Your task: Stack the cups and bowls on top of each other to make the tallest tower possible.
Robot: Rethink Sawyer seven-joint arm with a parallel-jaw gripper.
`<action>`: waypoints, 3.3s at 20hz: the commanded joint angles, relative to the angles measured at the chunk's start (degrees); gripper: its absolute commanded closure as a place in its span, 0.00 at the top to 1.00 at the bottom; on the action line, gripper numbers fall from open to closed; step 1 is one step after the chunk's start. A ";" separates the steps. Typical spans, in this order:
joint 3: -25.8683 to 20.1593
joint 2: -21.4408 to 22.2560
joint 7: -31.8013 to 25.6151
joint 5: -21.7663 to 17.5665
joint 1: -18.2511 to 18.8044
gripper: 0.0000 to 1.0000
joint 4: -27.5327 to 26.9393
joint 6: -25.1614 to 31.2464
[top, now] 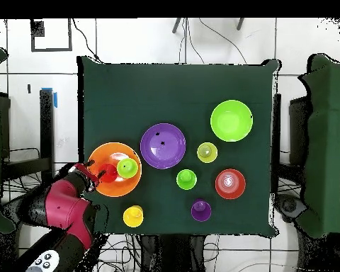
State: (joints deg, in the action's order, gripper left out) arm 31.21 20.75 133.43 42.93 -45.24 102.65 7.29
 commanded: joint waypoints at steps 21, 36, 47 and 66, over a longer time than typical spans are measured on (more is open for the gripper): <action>-5.22 20.74 1.37 -7.39 4.54 1.00 11.93 11.09; -17.49 23.61 2.17 -18.07 16.32 1.00 23.95 -6.10; -22.70 22.19 5.77 -28.37 24.12 1.00 28.03 -13.79; -26.35 15.98 8.32 -37.48 30.14 1.00 29.72 -21.73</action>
State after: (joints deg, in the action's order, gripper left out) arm 11.81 43.40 133.43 9.71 -16.83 129.41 -9.87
